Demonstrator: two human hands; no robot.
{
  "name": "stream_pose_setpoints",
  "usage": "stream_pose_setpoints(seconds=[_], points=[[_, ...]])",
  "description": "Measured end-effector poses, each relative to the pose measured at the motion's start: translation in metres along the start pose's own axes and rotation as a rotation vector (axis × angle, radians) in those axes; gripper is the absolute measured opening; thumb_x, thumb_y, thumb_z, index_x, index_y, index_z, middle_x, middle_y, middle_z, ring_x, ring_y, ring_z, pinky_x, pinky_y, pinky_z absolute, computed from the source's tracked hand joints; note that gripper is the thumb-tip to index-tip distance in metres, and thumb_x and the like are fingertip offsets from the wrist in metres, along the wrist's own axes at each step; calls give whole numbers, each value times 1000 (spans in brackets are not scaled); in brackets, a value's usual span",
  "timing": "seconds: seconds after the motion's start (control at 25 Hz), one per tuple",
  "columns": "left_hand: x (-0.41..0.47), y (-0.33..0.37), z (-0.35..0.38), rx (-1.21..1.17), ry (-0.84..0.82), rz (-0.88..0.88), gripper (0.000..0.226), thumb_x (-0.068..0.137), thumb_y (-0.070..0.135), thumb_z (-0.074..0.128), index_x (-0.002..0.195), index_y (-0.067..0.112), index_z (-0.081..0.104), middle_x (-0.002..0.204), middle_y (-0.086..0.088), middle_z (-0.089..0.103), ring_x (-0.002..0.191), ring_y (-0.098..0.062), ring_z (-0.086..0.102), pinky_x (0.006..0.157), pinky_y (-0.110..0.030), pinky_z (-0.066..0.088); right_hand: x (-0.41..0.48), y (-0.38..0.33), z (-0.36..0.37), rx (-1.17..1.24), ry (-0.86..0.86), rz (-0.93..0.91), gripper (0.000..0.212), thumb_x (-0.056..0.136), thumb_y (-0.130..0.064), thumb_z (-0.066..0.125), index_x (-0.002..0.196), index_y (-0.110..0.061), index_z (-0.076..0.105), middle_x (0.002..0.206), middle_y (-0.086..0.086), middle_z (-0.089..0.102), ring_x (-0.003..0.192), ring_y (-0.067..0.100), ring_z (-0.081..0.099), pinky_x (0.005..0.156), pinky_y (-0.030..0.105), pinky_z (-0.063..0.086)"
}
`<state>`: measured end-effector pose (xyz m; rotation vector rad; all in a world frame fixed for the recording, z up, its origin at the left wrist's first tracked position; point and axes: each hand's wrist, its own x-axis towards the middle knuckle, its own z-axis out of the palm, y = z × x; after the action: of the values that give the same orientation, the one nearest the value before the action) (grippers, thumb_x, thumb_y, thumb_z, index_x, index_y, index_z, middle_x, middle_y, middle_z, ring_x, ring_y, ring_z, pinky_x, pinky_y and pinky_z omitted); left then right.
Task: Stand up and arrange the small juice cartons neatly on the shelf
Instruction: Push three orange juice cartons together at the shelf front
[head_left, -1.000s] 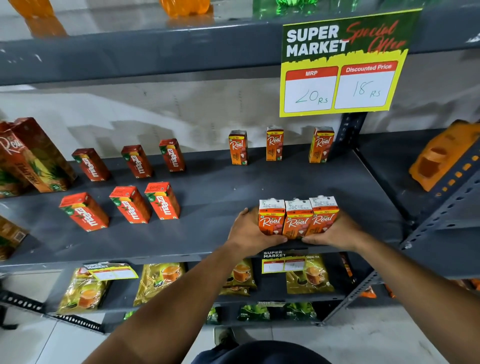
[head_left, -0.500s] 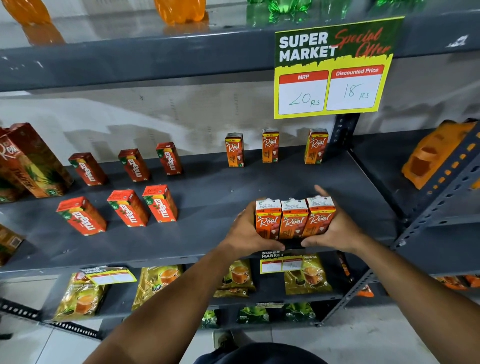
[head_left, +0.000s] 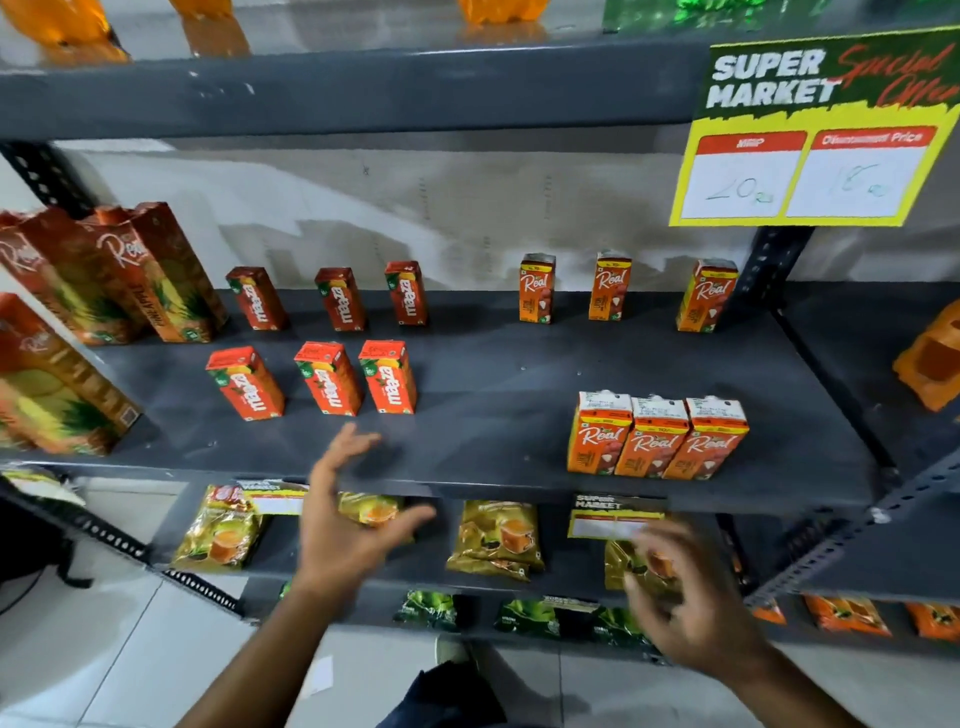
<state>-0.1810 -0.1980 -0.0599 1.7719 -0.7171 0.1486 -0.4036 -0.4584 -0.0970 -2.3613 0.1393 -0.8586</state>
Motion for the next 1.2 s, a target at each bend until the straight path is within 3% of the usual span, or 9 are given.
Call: stream_pose_setpoints(seconds=[0.12, 0.24, 0.32, 0.48, 0.56, 0.72, 0.8, 1.0, 1.2], points=[[28, -28, -71, 34, 326, 12, 82, 61, 52, 86, 127, 32, 43, 133, -9, 50, 133, -27, 46, 114, -40, 34, 27, -37, 43, 63, -187, -94, 32, 89, -36, 60, 117, -21, 56, 109, -11, 54, 96, 0, 55, 84, 17, 48], [67, -54, -127, 51, 416, -106, 93, 60, 30, 92, 135, 21, 37, 142, -14, 42, 136, -22, 42, 116, -40, 31, 84, -62, 80, 194, -220, 37, 57, 78, -29, 74, 128, -35, 48, 119, -6, 58, 109, 4, 58, 92, 26, 51], [92, -72, -153, 14, 322, -229, 101, 61, 11, 88, 144, 10, 30, 148, -13, 39, 139, -19, 38, 116, -33, 32, 134, -75, 107, 296, -210, 212, 84, 71, -25, 82, 137, -43, 33, 134, -3, 52, 123, 6, 52, 102, 25, 44], [139, -110, -170, -232, -57, -479, 106, 57, -11, 82, 147, 9, 28, 138, -8, 50, 131, -20, 47, 104, -30, 41, 219, -82, 152, 514, -297, 499, 109, 63, -5, 86, 149, -25, 21, 150, 0, 37, 136, 12, 38, 108, 31, 34], [154, -125, -167, -258, -226, -501, 101, 47, -2, 88, 135, 9, 40, 121, -5, 61, 115, -19, 59, 88, -23, 52, 238, -87, 170, 477, -361, 564, 103, 63, -5, 86, 146, -25, 29, 143, 0, 46, 127, 14, 49, 99, 30, 43], [177, -143, -158, -61, -394, -442, 53, 63, -6, 86, 105, 12, 61, 87, 6, 68, 72, 5, 66, 65, -12, 49, 251, -99, 202, 250, -312, 682, 63, 61, -8, 88, 112, -23, 56, 98, -5, 68, 86, 5, 64, 73, 25, 51], [188, -146, -150, -27, -486, -408, 46, 64, 2, 88, 98, 17, 62, 84, 9, 67, 69, 6, 64, 63, -9, 48, 253, -99, 215, 254, -314, 695, 52, 60, -3, 88, 100, -23, 62, 89, -9, 69, 80, 1, 65, 78, 30, 54], [199, -150, -128, -116, -644, -446, 46, 64, 4, 89, 102, 18, 66, 95, 4, 73, 88, -7, 70, 88, -33, 57, 257, -104, 229, 290, -327, 680, 45, 62, 3, 85, 90, -25, 64, 87, -9, 69, 69, -8, 67, 66, 15, 50], [204, -152, -113, -62, -720, -492, 50, 62, 16, 92, 105, 21, 66, 102, 2, 74, 97, -12, 70, 95, -41, 54, 258, -106, 231, 311, -333, 715, 44, 63, 3, 84, 90, -26, 64, 89, -7, 70, 74, -1, 68, 74, 23, 53]])
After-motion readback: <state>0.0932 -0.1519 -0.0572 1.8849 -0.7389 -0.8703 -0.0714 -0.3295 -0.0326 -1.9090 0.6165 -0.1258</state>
